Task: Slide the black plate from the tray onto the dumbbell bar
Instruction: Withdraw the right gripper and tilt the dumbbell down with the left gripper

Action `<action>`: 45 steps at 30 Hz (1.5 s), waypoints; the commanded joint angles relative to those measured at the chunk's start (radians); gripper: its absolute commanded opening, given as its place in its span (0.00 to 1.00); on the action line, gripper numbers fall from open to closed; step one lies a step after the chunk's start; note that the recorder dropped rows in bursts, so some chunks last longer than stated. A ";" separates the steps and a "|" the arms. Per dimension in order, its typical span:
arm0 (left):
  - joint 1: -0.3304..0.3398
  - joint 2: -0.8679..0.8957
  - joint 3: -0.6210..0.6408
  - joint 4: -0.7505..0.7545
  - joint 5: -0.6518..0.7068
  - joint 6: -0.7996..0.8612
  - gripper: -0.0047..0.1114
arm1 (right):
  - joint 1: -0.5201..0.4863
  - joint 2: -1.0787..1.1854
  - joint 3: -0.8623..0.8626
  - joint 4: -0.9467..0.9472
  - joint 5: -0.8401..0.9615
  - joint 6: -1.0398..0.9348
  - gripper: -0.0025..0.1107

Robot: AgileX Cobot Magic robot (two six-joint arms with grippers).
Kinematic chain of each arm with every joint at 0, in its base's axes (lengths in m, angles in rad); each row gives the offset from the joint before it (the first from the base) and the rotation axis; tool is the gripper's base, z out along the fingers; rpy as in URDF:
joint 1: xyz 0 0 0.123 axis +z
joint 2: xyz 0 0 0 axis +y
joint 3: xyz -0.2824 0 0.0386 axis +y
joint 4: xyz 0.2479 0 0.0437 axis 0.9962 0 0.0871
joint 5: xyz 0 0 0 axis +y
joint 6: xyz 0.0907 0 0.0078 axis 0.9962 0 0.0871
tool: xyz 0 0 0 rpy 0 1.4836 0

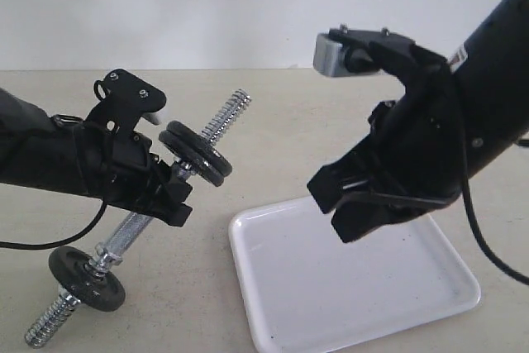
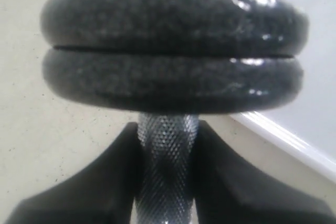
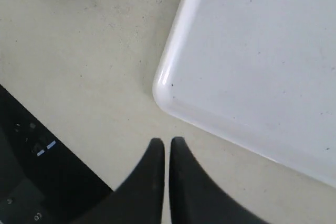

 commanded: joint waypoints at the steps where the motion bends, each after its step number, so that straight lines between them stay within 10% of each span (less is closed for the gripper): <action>1: -0.002 -0.007 -0.046 -0.051 -0.069 -0.035 0.08 | 0.000 -0.004 0.085 0.042 -0.050 -0.017 0.02; 34: -0.002 0.237 -0.085 -0.069 -0.096 -0.442 0.08 | 0.000 -0.004 0.298 0.042 -0.211 -0.086 0.02; 45: -0.002 0.254 -0.107 -0.304 0.004 -0.497 0.08 | 0.000 -0.004 0.416 0.051 -0.299 -0.086 0.02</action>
